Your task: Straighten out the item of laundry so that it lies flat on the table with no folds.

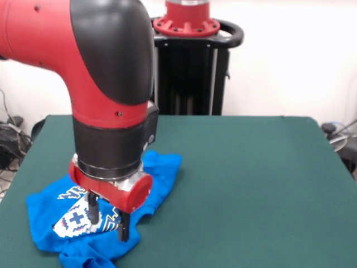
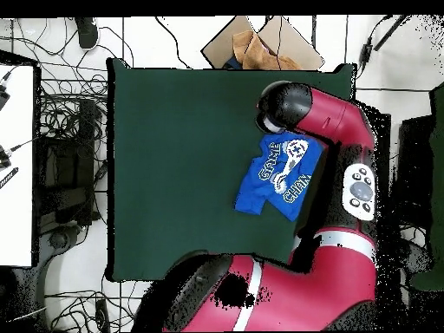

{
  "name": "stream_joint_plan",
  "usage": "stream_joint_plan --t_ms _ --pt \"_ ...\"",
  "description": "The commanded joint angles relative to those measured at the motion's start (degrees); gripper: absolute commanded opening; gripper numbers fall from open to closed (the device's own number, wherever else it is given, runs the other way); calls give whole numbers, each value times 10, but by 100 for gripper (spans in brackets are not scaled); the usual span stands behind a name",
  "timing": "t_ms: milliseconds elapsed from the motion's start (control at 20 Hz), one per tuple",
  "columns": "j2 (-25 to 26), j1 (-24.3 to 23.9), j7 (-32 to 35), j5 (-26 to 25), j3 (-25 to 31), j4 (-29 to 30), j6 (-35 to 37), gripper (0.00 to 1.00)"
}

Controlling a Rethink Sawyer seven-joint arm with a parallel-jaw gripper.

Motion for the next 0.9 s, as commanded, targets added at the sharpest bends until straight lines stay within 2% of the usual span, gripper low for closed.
stream_joint_plan --t_ms 50,350,700,900 --pt "49 17 178 28 -1 99 -24 100" --pt "54 11 153 41 15 127 -41 100" --pt "22 15 135 39 11 178 -27 100" --pt "57 25 155 28 -8 161 -60 100"
